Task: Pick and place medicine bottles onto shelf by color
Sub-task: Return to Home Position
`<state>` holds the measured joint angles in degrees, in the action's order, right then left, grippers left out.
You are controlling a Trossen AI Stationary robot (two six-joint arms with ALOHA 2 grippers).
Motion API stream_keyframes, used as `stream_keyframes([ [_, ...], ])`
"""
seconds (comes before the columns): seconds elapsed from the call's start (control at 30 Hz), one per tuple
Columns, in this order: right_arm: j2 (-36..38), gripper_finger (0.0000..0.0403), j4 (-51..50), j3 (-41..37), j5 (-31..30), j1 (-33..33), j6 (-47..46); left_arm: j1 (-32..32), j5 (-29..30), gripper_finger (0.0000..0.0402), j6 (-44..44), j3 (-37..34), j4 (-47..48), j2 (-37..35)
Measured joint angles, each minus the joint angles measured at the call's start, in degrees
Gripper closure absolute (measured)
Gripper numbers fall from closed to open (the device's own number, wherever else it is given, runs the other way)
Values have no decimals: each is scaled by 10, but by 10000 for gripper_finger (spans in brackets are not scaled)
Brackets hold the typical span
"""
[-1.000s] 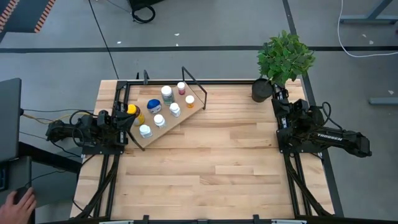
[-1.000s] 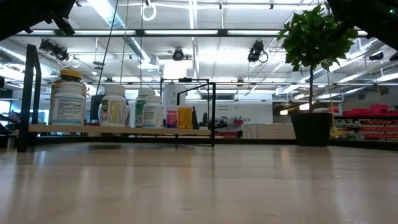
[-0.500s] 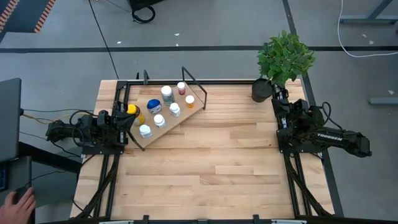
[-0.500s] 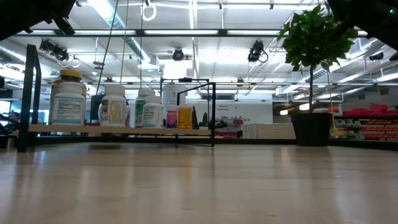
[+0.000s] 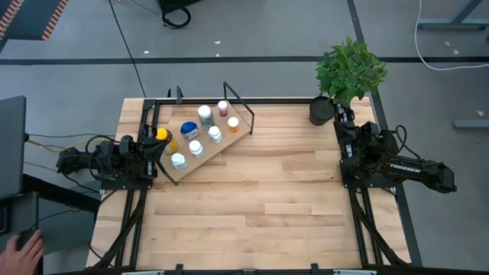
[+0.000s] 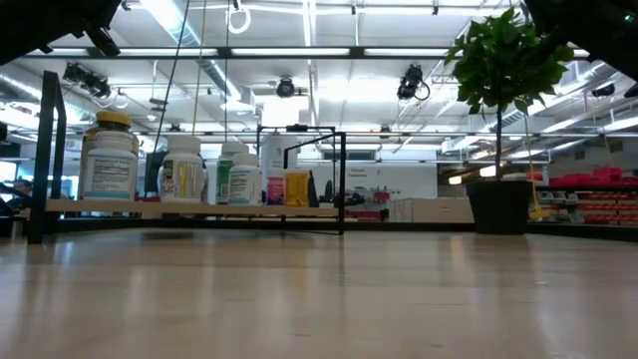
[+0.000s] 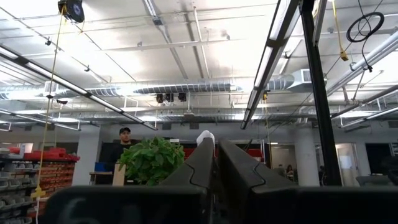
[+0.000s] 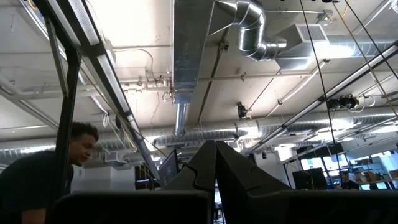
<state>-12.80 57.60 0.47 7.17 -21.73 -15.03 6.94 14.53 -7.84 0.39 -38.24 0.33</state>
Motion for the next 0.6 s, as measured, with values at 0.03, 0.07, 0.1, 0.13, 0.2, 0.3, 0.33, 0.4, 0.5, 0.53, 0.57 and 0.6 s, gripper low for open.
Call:
stream_keyframes([
  [0.03,0,385,0,0,0,0,0,0,0,370,0,0,0,0],
  [0.07,0,385,0,0,0,0,0,0,0,368,0,0,0,0],
  [0.1,0,385,0,0,0,0,0,0,0,367,0,0,0,0],
  [0.13,0,385,0,0,0,0,0,0,0,366,0,0,0,0],
  [0.2,0,385,0,0,0,0,0,0,0,366,0,0,0,0],
  [0.3,0,385,0,0,0,0,0,0,0,370,0,0,0,0],
  [0.33,0,385,0,0,0,0,0,0,0,372,0,0,0,0],
  [0.4,0,385,0,0,0,0,0,0,0,375,0,0,0,0],
  [0.5,0,385,0,0,0,0,0,0,0,378,0,0,0,0],
  [0.53,0,385,0,0,0,0,0,0,0,378,0,0,0,0],
  [0.57,0,385,0,0,0,0,0,0,0,377,0,0,0,0],
  [0.6,0,385,0,0,0,0,0,0,0,375,0,0,0,0],
])
